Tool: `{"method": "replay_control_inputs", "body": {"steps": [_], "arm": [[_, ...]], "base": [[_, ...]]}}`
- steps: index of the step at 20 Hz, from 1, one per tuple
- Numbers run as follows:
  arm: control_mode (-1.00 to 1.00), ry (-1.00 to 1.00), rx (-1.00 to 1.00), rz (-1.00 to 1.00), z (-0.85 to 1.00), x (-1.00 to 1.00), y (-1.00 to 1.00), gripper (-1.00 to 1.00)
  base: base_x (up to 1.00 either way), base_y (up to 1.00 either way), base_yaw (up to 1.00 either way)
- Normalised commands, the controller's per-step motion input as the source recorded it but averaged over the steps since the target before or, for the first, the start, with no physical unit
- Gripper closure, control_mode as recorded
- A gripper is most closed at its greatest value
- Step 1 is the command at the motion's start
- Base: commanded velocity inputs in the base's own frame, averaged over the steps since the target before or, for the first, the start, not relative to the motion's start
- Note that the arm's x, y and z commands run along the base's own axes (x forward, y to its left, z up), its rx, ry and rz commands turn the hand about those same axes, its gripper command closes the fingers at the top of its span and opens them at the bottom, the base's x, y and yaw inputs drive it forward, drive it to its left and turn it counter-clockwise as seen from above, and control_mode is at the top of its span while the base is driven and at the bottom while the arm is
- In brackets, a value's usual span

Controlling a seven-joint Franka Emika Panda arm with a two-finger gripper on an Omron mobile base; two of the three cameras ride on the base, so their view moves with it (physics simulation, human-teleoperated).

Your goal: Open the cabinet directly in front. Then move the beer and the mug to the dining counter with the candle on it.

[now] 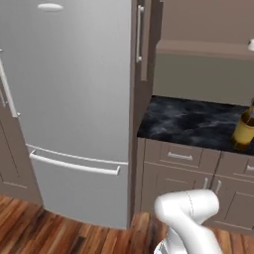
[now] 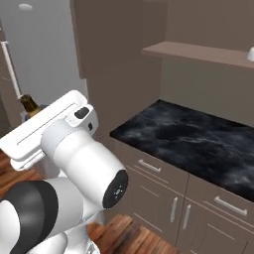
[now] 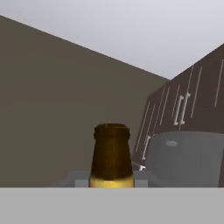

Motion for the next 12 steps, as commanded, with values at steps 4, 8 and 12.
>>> {"method": "replay_control_inputs", "body": {"steps": [4, 8, 12], "arm": [[1.00, 0.00, 0.00, 0.00, 0.00, 0.00, 0.00, 1.00], [1.00, 0.00, 0.00, 0.00, 0.00, 0.00, 0.00, 1.00], [1.00, 0.00, 0.00, 0.00, 0.00, 0.00, 0.00, 1.00]], "base": [[-0.08, 0.08, 0.33], [-0.06, 0.09, 0.34], [-0.09, 0.08, 0.38]]}}
